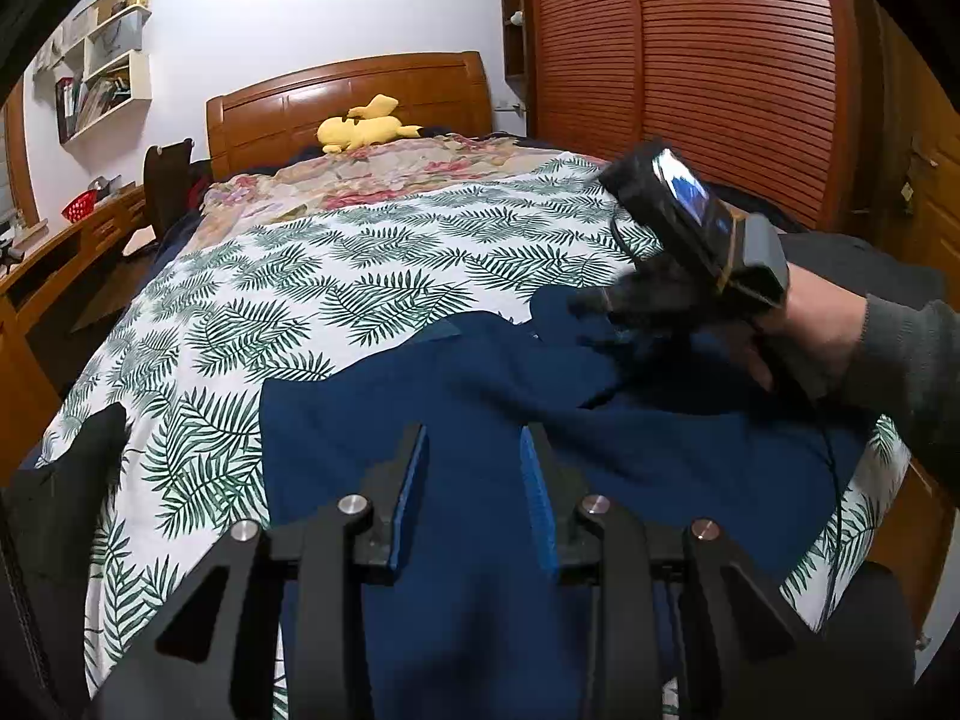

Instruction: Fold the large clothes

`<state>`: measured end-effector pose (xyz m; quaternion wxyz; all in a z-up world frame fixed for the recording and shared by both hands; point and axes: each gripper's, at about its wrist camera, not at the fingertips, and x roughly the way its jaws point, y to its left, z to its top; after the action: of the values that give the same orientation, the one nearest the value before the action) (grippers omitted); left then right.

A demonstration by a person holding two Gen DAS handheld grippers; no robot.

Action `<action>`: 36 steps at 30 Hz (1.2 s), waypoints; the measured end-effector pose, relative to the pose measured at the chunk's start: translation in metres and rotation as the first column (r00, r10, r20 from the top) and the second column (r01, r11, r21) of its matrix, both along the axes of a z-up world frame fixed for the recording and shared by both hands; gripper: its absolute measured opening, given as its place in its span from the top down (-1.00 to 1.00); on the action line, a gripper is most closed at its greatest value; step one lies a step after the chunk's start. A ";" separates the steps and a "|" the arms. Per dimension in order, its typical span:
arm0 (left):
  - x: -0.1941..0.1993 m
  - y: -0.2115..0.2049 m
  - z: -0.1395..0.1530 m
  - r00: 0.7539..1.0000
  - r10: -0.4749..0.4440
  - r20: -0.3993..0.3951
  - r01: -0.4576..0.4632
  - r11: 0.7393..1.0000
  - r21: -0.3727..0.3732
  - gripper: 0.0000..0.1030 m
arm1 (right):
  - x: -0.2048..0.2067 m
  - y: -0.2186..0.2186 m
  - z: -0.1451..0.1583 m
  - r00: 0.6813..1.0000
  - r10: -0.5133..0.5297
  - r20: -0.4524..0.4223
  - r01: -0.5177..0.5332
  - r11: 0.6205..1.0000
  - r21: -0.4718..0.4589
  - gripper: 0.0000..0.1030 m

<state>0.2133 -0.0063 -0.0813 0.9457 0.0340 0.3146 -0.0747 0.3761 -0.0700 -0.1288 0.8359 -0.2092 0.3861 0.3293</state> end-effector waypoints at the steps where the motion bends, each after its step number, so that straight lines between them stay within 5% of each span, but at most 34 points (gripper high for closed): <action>1: 0.000 0.001 0.000 1.000 0.004 -0.001 -0.004 1.000 -0.003 0.42 | 0.003 0.002 0.005 0.999 -0.013 0.033 0.012 1.000 0.011 1.00; 7: 0.000 0.004 -0.001 1.000 0.014 -0.006 -0.014 1.000 0.002 0.41 | 0.026 0.020 0.032 0.990 -0.061 0.129 0.055 0.998 0.044 1.00; 11: -0.001 0.007 0.001 1.000 0.018 -0.002 -0.018 1.000 -0.007 0.42 | 0.032 0.025 0.027 0.999 -0.041 0.028 0.039 0.998 0.058 0.97; 12: -0.002 0.007 0.001 1.000 0.019 -0.002 -0.019 1.000 -0.007 0.42 | 0.032 0.026 0.022 0.999 -0.038 0.008 0.037 0.998 0.052 0.84; 14: -0.003 0.008 0.002 1.000 0.021 0.000 -0.021 1.000 -0.010 0.42 | 0.030 0.027 0.009 0.999 -0.042 -0.019 0.043 0.999 0.025 -0.34; 18: -0.004 0.008 0.002 1.000 0.021 -0.001 -0.021 1.000 -0.007 0.41 | 0.023 0.023 -0.020 0.993 -0.025 -0.114 0.023 0.999 -0.023 -0.44; 19: -0.004 0.009 0.002 1.000 0.021 -0.002 -0.021 1.000 -0.006 0.41 | 0.023 0.023 -0.027 0.988 -0.018 -0.151 0.013 0.999 -0.036 -0.41; 20: -0.004 0.009 0.002 1.000 0.022 -0.002 -0.022 1.000 -0.006 0.41 | 0.021 0.022 -0.034 0.981 0.002 -0.192 -0.009 0.999 -0.038 -0.16; 22: -0.004 0.009 0.002 1.000 0.023 -0.001 -0.023 1.000 -0.007 0.42 | 0.016 0.023 -0.040 0.971 0.042 -0.237 -0.052 0.998 -0.037 0.56; 25: -0.004 0.009 0.002 1.000 0.021 -0.003 -0.022 1.000 -0.005 0.42 | 0.005 0.031 -0.038 0.978 0.076 -0.194 -0.094 0.992 -0.084 0.95; 30: -0.003 0.006 0.001 1.000 0.018 -0.007 -0.018 1.000 0.001 0.41 | 0.016 0.038 -0.008 1.000 -0.018 0.002 0.018 0.999 -0.034 0.97; 36: 0.001 0.004 -0.003 1.000 0.018 -0.019 -0.018 1.000 0.012 0.41 | 0.029 0.067 0.015 0.994 -0.030 0.102 0.028 0.999 0.025 0.95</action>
<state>0.2139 -0.0027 -0.0842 0.9430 0.0360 0.3244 -0.0644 0.4049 -0.0027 -0.1141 0.8616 -0.2105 0.3419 0.3105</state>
